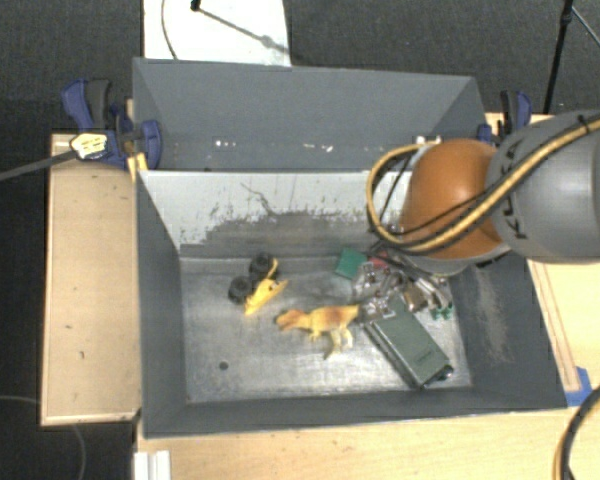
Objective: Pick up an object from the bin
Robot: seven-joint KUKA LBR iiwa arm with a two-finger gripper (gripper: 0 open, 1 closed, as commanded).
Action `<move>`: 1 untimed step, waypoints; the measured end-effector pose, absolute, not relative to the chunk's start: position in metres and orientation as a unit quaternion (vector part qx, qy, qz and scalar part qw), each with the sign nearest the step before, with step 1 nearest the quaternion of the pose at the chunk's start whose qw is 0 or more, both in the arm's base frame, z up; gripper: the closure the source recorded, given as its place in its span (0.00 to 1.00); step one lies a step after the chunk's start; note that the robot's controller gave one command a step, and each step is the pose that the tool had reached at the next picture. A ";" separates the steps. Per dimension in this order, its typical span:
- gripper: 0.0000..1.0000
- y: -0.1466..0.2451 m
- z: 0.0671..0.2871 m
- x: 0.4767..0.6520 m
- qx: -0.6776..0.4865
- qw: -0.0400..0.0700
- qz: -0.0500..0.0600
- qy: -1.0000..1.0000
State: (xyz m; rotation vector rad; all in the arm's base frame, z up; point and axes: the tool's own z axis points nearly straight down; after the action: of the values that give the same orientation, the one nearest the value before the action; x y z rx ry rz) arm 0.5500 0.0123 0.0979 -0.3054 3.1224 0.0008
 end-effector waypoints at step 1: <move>1.00 0.012 0.103 0.550 -0.098 0.003 0.000 0.995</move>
Offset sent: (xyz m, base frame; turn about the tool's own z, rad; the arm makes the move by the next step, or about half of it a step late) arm 0.0000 0.0000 0.0447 0.0000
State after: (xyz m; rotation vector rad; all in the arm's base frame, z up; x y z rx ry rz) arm 0.5501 0.0122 0.1033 -0.3064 3.1212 0.0002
